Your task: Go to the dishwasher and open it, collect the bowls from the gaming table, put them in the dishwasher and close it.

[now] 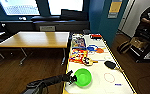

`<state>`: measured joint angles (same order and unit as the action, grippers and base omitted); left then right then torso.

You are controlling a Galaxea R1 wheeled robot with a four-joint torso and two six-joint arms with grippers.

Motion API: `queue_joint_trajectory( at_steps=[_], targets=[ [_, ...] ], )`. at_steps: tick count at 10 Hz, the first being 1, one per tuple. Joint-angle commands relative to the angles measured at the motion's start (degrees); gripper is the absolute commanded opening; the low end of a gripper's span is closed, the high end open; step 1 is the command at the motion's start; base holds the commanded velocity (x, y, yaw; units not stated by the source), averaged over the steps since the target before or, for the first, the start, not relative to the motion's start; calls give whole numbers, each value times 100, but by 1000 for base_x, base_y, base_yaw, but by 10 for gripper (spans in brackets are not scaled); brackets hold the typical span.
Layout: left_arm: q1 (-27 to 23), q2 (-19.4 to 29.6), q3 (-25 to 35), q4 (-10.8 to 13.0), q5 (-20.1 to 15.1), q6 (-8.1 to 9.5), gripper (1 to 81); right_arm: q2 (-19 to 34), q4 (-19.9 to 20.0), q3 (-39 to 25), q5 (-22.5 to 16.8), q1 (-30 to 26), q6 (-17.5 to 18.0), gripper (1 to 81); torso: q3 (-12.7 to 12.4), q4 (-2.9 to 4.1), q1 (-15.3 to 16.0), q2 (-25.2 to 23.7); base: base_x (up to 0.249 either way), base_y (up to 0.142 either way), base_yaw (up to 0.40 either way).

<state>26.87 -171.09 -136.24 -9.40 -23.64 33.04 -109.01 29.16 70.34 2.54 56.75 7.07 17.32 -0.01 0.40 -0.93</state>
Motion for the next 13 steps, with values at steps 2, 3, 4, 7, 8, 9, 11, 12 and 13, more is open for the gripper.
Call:
queue_joint_trajectory(
  at_steps=[2,3,4,7,8,9,11,12,13],
  targets=[
    [-494,57,219,8,-212,-271,10,219,2,-30,-350,-405,-13,10,2,0,0,0,0,0,0],
    [-520,180,458,-1,-203,-271,10,219,2,-30,-341,-405,-13,10,0,0,0,0,0,0,0],
    [-572,339,765,-1,-150,-271,10,219,2,-39,-350,-405,-13,10,0,0,0,0,0,0,0],
    [-801,1165,2119,8,87,-254,10,298,-16,-250,-341,-449,-21,10,2,0,0,0,0,0,0],
    [-836,1478,2572,8,122,-245,10,350,-24,-329,-333,-457,-22,10,2,0,0,0,0,0,0],
    [-845,1794,2960,17,236,-228,10,385,-24,-390,-333,-457,-22,10,2,0,2,0,0,0,0],
    [-854,2271,3559,8,254,-227,10,421,-24,-469,-333,-457,-22,10,-222,0,2,0,0,0,0],
    [-854,2482,3823,17,333,-227,10,430,-24,-513,-333,-458,-30,10,-319,0,2,0,0,0,0],
    [-854,2640,4024,17,404,-227,10,430,-24,-522,-341,-457,-30,10,-426,0,5,2,0,0,0]
  ],
)
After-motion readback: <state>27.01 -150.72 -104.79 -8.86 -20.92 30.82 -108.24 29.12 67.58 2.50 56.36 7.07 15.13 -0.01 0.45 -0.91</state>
